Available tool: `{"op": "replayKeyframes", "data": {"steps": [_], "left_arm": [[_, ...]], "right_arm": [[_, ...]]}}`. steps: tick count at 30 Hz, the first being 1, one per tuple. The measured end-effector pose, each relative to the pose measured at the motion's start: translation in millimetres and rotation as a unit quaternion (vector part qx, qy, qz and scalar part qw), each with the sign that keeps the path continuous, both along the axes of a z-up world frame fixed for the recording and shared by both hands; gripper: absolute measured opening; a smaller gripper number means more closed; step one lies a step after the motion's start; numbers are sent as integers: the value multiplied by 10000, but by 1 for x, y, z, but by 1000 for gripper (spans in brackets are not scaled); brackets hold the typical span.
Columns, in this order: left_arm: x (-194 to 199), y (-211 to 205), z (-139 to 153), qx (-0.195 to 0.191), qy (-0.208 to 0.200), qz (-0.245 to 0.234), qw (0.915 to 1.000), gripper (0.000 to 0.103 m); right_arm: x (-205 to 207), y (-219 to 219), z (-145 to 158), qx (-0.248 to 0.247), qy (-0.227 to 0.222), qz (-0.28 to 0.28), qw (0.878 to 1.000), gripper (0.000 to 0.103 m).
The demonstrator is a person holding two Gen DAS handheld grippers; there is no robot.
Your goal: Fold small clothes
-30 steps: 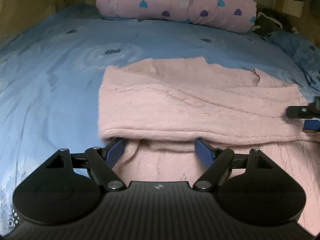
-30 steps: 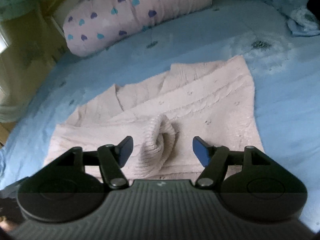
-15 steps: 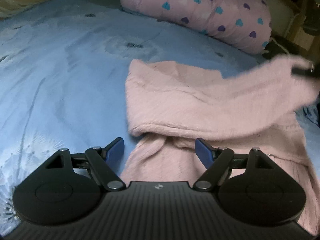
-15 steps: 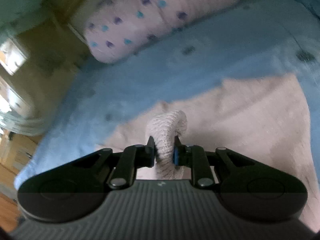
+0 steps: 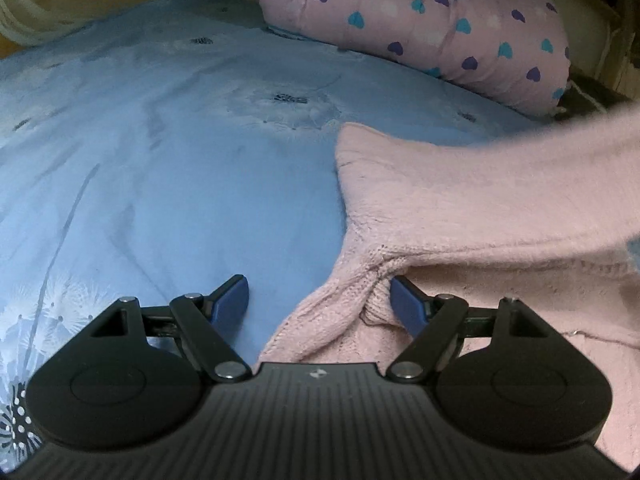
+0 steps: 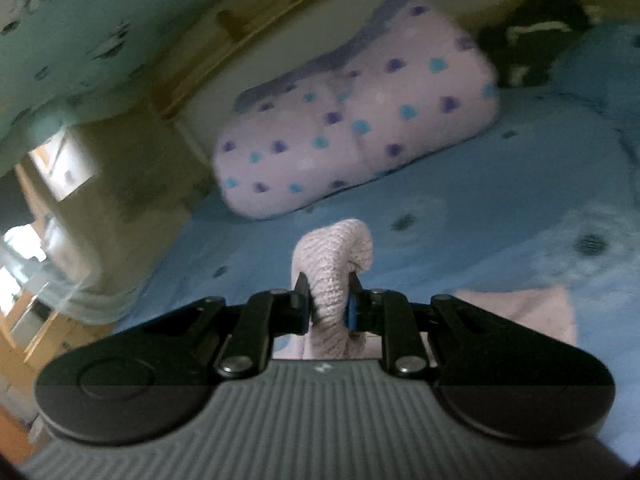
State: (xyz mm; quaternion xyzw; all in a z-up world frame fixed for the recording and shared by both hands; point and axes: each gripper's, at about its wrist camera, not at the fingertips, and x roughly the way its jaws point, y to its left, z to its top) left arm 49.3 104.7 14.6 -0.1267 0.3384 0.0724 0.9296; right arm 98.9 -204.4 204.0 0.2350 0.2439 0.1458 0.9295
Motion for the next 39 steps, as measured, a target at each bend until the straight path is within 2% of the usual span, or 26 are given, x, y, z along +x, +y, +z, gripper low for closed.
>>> {"op": "replayKeyframes", "data": {"steps": [2, 6, 10, 13, 15, 18, 23, 26, 29, 31, 34, 37, 38, 39], "left_arm": [[0, 0, -1, 24, -5, 17, 10000, 82], [1, -3, -2, 78, -5, 19, 10000, 82], [0, -5, -4, 160, -12, 0, 9999, 83], [0, -5, -1, 158, 60, -18, 9999, 83], [-3, -6, 7, 169, 136, -79, 9997, 83], [-15, -8, 26, 302, -2, -251, 9992, 83], [-19, -22, 55, 458, -358, -601, 9965, 83], [-3, -39, 54, 546, -371, -785, 9947, 80], [13, -53, 42, 541, -348, -1055, 9923, 67], [26, -58, 30, 660, -188, -1095, 9916, 65], [42, -61, 11, 1125, -19, -982, 9888, 65], [49, -51, 2, 871, 12, -936, 9918, 67], [51, -49, 1, 806, 32, -920, 9925, 68], [52, -48, 1, 773, 40, -907, 9929, 70]], "right_arm": [[-2, -22, -22, -49, 241, -261, 9994, 20], [-2, -60, -86, -146, 928, -722, 9930, 20], [2, -76, -147, -274, 1552, -969, 9827, 20], [-1, -82, -175, -248, 1687, -965, 9806, 24], [-3, -81, -179, -291, 1578, -954, 9824, 28], [-8, -78, -169, -472, 1526, -910, 9830, 34], [-28, -76, -140, -938, 1064, -1151, 9832, 34], [-39, -73, -131, -1068, 680, -1201, 9847, 34], [-38, -68, -136, -827, 535, -803, 9919, 34], [-35, -64, -143, -772, 439, -561, 9945, 34], [-23, -64, -157, -907, 664, -633, 9916, 33], [-11, -71, -171, -1119, 1047, -938, 9837, 36], [-9, -75, -175, -1118, 1129, -977, 9825, 47], [-6, -80, -181, -958, 1265, -956, 9827, 47]]}}
